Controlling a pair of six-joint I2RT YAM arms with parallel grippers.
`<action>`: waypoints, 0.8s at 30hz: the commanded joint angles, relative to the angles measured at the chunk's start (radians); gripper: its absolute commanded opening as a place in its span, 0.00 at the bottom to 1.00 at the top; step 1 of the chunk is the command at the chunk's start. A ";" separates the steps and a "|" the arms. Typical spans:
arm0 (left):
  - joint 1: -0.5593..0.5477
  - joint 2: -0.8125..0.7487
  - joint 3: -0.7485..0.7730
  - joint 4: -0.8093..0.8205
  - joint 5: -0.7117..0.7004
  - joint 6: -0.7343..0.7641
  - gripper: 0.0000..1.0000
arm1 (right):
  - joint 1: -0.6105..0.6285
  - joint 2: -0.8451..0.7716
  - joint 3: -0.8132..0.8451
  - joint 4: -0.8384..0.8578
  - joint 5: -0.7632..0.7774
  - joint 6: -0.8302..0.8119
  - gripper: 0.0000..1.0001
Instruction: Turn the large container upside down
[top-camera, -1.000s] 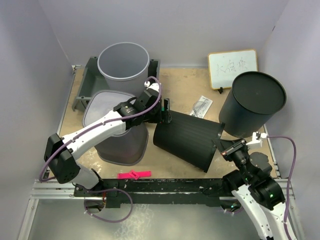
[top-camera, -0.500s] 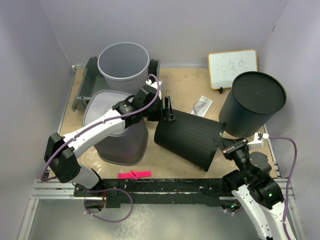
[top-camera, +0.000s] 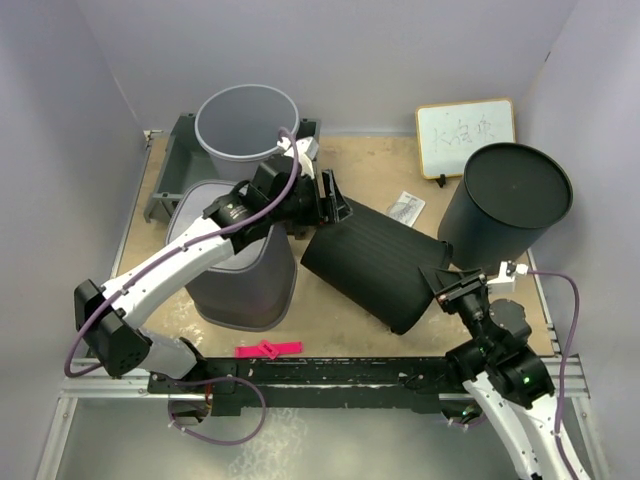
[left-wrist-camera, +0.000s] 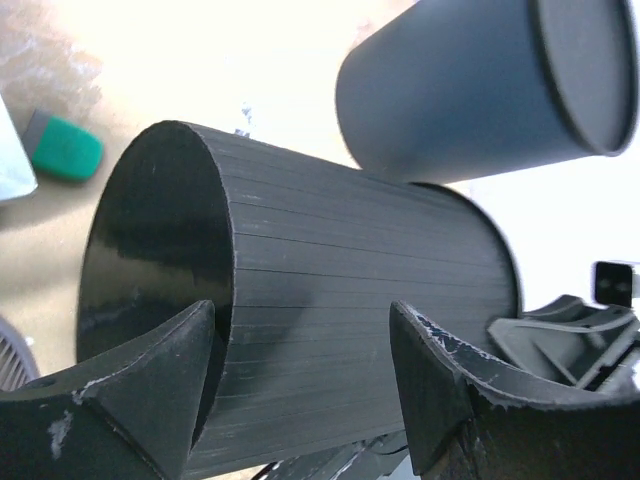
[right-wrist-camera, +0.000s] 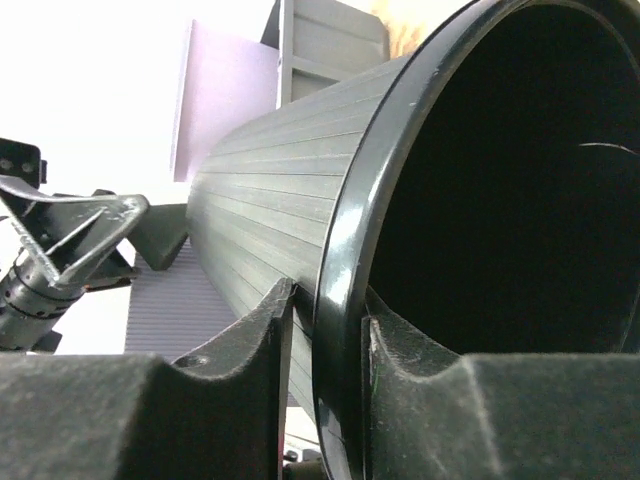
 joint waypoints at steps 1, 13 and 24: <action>-0.046 -0.057 0.102 0.189 0.221 -0.089 0.65 | 0.013 0.018 -0.085 -0.103 -0.128 0.011 0.32; -0.048 0.012 0.133 0.385 0.311 -0.194 0.65 | 0.013 0.028 -0.246 0.023 -0.161 0.080 0.59; -0.062 0.058 0.087 0.462 0.334 -0.235 0.64 | 0.011 0.089 -0.293 0.069 -0.190 0.104 0.81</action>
